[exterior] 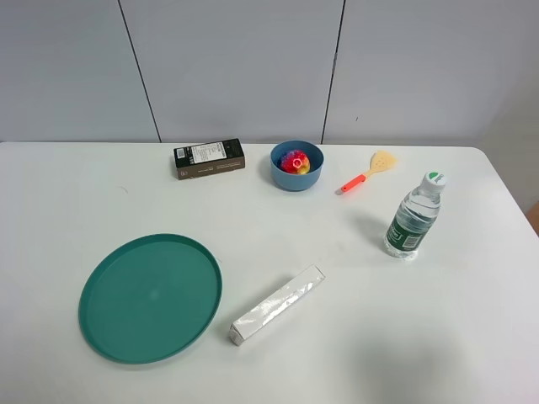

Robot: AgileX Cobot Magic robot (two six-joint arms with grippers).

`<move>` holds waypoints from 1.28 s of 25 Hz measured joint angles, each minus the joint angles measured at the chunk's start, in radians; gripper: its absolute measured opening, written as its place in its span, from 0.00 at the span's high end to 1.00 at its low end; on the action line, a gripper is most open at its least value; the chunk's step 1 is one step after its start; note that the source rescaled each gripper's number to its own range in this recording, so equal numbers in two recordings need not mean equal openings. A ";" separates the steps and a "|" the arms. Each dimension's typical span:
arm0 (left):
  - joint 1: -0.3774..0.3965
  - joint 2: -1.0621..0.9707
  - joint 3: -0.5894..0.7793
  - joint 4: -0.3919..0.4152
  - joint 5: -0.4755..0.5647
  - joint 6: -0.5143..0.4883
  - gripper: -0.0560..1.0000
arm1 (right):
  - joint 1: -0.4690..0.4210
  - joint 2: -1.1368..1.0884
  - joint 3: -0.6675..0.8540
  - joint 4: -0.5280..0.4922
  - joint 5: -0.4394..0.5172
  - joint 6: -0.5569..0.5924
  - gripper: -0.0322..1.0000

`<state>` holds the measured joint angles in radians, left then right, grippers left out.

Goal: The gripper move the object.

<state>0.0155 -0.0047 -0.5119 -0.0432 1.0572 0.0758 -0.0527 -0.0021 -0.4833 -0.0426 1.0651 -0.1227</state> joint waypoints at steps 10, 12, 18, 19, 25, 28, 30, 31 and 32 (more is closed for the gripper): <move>0.000 0.000 0.000 0.000 0.000 0.000 0.00 | 0.000 0.000 0.000 0.000 0.000 0.000 0.27; 0.000 0.000 0.000 0.000 0.000 0.000 0.00 | 0.000 0.000 0.000 0.000 0.000 0.000 0.27; 0.000 0.000 0.000 0.000 0.000 0.000 0.00 | 0.000 0.000 0.000 0.000 0.000 0.000 0.27; 0.000 0.000 0.000 0.000 0.000 0.000 0.00 | 0.000 0.000 0.000 0.000 0.000 0.000 0.27; 0.000 0.000 0.000 0.000 0.000 0.000 0.00 | 0.000 0.000 0.000 0.000 0.000 0.000 0.27; 0.000 0.000 0.000 0.000 0.000 0.000 0.00 | 0.000 0.000 0.000 0.000 0.000 0.000 0.27; 0.000 0.000 0.000 0.000 0.000 0.000 0.00 | 0.000 0.000 0.000 0.000 0.000 0.000 0.27; 0.000 0.000 0.000 0.000 0.000 0.000 0.00 | 0.000 0.000 0.000 0.000 0.000 0.000 0.27; 0.000 0.000 0.000 0.000 0.000 0.000 0.00 | 0.000 0.000 0.000 0.000 0.000 0.000 0.27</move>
